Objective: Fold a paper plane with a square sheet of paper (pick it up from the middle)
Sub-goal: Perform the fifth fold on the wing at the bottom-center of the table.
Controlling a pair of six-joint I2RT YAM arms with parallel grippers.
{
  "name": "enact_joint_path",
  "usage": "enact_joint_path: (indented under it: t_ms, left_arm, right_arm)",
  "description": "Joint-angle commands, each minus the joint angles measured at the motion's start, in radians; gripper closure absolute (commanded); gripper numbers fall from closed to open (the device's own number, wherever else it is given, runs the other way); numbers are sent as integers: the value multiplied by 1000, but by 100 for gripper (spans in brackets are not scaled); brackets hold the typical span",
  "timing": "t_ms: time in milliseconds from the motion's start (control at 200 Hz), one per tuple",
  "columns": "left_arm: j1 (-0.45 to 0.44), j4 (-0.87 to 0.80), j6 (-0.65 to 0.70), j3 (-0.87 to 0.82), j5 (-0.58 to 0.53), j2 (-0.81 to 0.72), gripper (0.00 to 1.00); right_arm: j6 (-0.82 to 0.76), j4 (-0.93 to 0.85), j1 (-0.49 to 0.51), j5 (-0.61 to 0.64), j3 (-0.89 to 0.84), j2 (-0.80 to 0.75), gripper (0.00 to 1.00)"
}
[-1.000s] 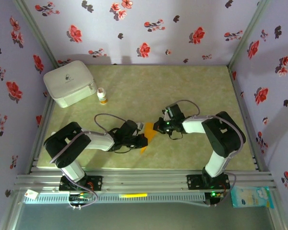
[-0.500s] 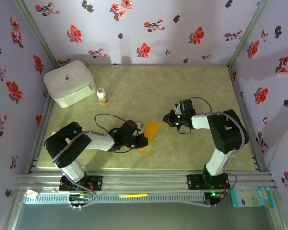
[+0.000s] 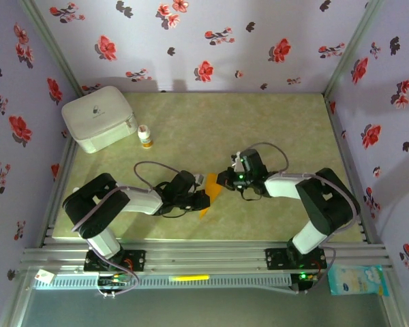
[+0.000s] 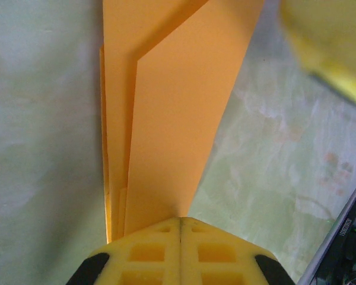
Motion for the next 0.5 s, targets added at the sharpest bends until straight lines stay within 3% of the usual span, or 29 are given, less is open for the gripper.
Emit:
enact_joint_path:
  t_ms: [0,330,495]
  left_arm:
    - [-9,-84,-5,-11,-7,23,100]
    - [-9,-104,1,-14,19,-54,98]
    - [-16,-188,42,-25,72,-120,98]
  right_arm:
    - [42,53,3,-10,-21,47,97]
    - [18,-157,0,142,26,94,100]
    - [14,-176,-5,150,30,99,100]
